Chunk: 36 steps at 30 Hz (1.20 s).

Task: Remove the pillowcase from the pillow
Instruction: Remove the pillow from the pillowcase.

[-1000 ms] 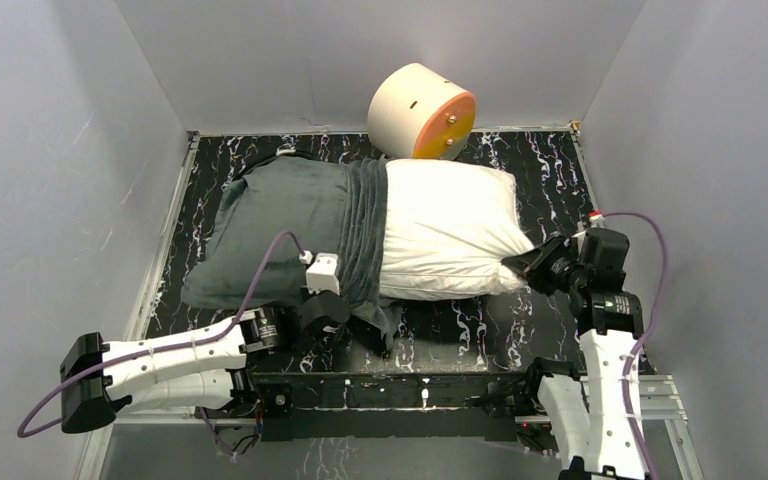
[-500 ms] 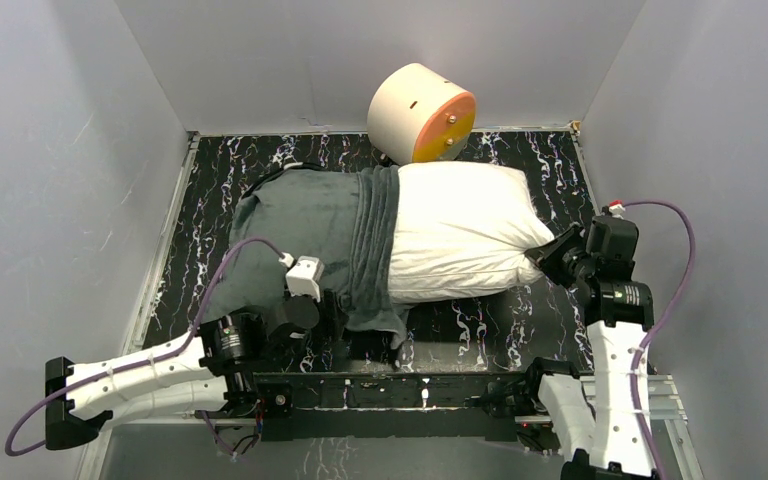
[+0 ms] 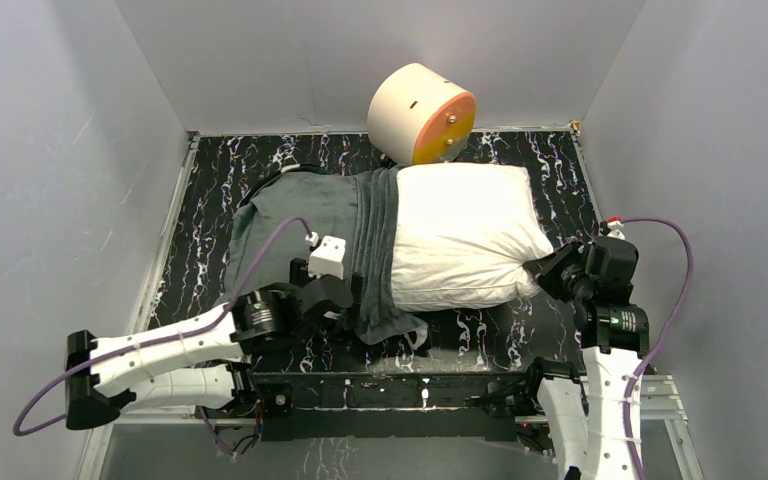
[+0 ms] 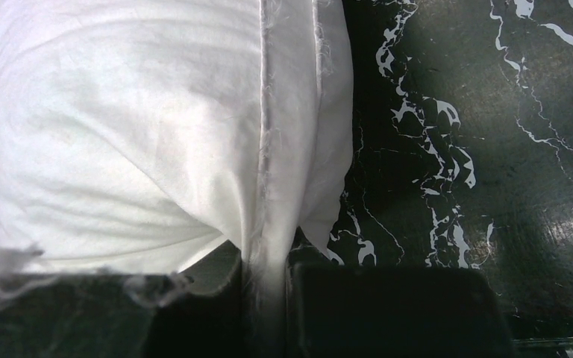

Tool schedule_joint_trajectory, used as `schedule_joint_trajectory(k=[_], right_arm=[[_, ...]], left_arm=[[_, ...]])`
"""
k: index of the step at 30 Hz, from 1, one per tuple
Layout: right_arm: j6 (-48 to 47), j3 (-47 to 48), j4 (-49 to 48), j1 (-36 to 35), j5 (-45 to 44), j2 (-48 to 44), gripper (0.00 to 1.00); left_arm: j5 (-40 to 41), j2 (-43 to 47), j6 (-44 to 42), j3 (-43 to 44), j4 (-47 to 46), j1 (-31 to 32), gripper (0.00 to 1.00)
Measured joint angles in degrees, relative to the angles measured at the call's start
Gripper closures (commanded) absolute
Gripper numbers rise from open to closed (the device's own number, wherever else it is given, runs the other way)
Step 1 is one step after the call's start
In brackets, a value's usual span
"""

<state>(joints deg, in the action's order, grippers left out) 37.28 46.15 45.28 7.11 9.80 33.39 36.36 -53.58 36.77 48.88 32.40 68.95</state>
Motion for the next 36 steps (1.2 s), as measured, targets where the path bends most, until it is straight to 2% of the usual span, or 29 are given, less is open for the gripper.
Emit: schedule_joint_trajectory(k=[3, 7, 11, 13, 15, 19, 23, 29, 31, 34, 36], right_arm=[[-0.02, 0.0, 0.13, 0.0, 0.44, -0.39, 0.82], [-0.07, 0.0, 0.72, 0.0, 0.7, -0.46, 0.84], [-0.31, 0.0, 1.31, 0.0, 0.2, 0.0, 0.93], [-0.59, 0.02, 1.64, -0.02, -0.81, 0.76, 0.96], [-0.83, 0.02, 1.86, -0.07, -1.2, 2.05, 1.0], [-0.61, 0.13, 1.64, -0.17, -0.85, 5.33, 1.0], [-0.39, 1.99, 1.6, -0.17, -1.22, 8.28, 1.0], [-0.46, 5.55, 1.84, -0.5, -2.1, 9.68, 1.0], [-0.44, 5.86, 1.77, -0.5, -1.62, 9.97, 1.0], [-0.39, 5.77, 1.64, -0.46, -0.79, 9.51, 0.99], [-0.42, 5.38, 1.22, -0.37, -0.37, 8.66, 0.98]], left_arm=[[4.04, -5.18, 2.23, 0.48, 2.95, 0.04, 0.26], [6.75, -9.57, 2.64, 0.61, 3.72, -0.13, 0.48], [5.99, -12.44, 0.33, -0.11, 1.05, -2.78, 0.92], [5.31, -13.55, 0.28, -0.2, 1.03, -5.46, 1.0], [3.87, -13.44, 1.2, -0.2, 0.85, -7.93, 1.0], [2.51, -9.27, 4.44, -0.2, 2.47, -12.72, 1.0], [4.37, -1.01, 9.86, -0.2, 9.4, -17.84, 1.0], [8.7, 10.03, 20.06, -0.2, 20.11, -19.28, 1.0], [8.55, 11.43, 20.37, -0.2, 21.18, -19.32, 0.79], [7.32, 12.33, 15.32, -0.2, 20.35, -19.78, 0.34], [5.55, 12.57, 12.17, -0.17, 19.12, -20.15, 0.21]])
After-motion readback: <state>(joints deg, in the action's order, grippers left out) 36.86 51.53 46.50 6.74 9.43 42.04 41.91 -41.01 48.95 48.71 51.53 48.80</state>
